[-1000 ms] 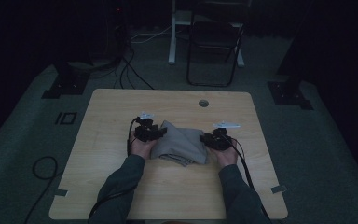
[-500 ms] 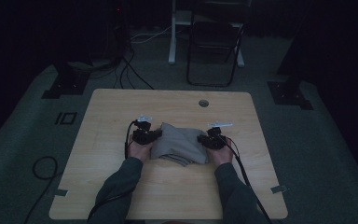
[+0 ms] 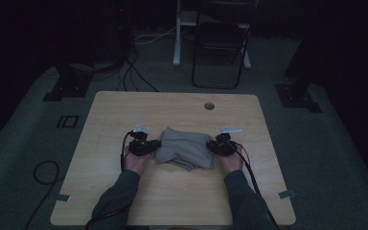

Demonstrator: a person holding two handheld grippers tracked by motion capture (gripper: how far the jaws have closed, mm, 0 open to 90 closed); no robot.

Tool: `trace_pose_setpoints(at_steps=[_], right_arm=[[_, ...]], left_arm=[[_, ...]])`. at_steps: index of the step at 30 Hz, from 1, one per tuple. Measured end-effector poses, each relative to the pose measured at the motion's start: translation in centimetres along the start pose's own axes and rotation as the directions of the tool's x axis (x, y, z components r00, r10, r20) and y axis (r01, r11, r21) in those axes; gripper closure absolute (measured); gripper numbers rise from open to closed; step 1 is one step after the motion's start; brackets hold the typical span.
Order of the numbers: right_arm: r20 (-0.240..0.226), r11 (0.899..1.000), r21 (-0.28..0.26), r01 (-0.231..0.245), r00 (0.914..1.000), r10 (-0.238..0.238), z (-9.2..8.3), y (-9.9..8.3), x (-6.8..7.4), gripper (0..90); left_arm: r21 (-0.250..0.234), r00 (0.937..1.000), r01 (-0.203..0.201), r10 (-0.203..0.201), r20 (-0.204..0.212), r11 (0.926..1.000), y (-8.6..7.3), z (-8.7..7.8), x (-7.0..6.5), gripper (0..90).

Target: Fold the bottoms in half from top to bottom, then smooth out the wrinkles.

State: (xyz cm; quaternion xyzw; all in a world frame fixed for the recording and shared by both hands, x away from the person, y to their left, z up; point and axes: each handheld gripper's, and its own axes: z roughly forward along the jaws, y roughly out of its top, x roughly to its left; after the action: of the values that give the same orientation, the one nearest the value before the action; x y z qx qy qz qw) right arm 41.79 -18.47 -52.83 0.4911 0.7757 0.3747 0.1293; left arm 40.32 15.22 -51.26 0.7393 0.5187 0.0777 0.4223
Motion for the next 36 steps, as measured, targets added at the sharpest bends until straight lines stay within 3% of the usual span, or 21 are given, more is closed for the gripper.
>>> trace_pose_setpoints(at_steps=[4, 10, 20, 22, 24, 25, 26, 30, 32, 34, 35, 36], right_arm=[[-0.015, 0.999, -0.039, 0.001, 0.9999, -0.002, -1.4, -0.3, 0.4, 57.4], [-0.039, 0.996, -0.077, 0.045, 0.9981, -0.048, -3.6, -0.7, 2.0, 52.3], [-0.14, 0.988, -0.106, 0.115, 0.9817, -0.129, -6.1, -2.0, 4.9, 50.9], [-0.147, 0.988, -0.081, 0.132, 0.9787, -0.143, -6.0, -2.6, 5.2, 50.4], [-0.147, 0.988, -0.055, 0.147, 0.9771, -0.154, -5.6, -3.0, 5.3, 50.4], [-0.147, 0.988, -0.039, 0.151, 0.9769, -0.155, -5.3, -3.3, 5.3, 52.9], [-0.149, 0.988, -0.031, 0.15, 0.977, -0.153, -5.2, -3.4, 5.3, 58.1], [-0.17, 0.984, -0.04, 0.172, 0.9696, -0.176, -5.5, -3.7, 5.3, 86.1], [-0.179, 0.98, -0.056, 0.19, 0.9639, -0.197, -6.0, -3.8, 5.5, 88.1], [-0.184, 0.977, -0.063, 0.203, 0.9601, -0.211, -6.3, -4.0, 5.6, 88.0], [-0.182, 0.975, -0.064, 0.211, 0.9587, -0.219, -6.4, -4.1, 5.7, 85.9], [-0.18, 0.975, -0.066, 0.212, 0.9586, -0.22, -6.3, -4.2, 5.7, 82.2]], left_arm=[[-0.048, 1.0, 0.001, -0.001, -0.002, 0.9988, 0.0, -1.4, -0.3, 66.6], [-0.1, 0.998, -0.051, 0.054, 0.032, 0.9937, 0.0, -3.0, -2.2, 60.5], [-0.023, 0.992, -0.109, 0.11, 0.062, 0.9938, -1.6, -1.9, -4.4, 48.3], [0.0, 0.989, -0.128, 0.128, 0.074, 0.9917, -2.0, -1.5, -4.7, 59.9], [-0.009, 0.9857, -0.146, 0.146, 0.084, 0.9893, -2.2, -1.6, -5.0, 77.3], [-0.013, 0.9849, -0.149, 0.15, 0.087, 0.9887, -2.2, -1.8, -5.2, 87.3], [-0.024, 0.9831, -0.155, 0.157, 0.095, 0.9876, -2.2, -2.0, -5.3, 90.0], [-0.051, 0.9744, -0.194, 0.198, 0.107, 0.9798, -2.3, -3.7, -5.7, 90.0], [-0.049, 0.9707, -0.215, 0.219, 0.098, 0.9753, -2.5, -4.3, -5.7, 90.0], [-0.031, 0.967, -0.247, 0.248, 0.059, 0.9687, -2.8, -4.2, -5.8, 90.0], [-0.031, 0.9682, -0.246, 0.247, 0.039, 0.9688, -2.9, -4.1, -5.7, 89.7], [-0.034, 0.9706, -0.239, 0.24, 0.021, 0.9704, -3.0, -3.9, -5.6, 80.4]])
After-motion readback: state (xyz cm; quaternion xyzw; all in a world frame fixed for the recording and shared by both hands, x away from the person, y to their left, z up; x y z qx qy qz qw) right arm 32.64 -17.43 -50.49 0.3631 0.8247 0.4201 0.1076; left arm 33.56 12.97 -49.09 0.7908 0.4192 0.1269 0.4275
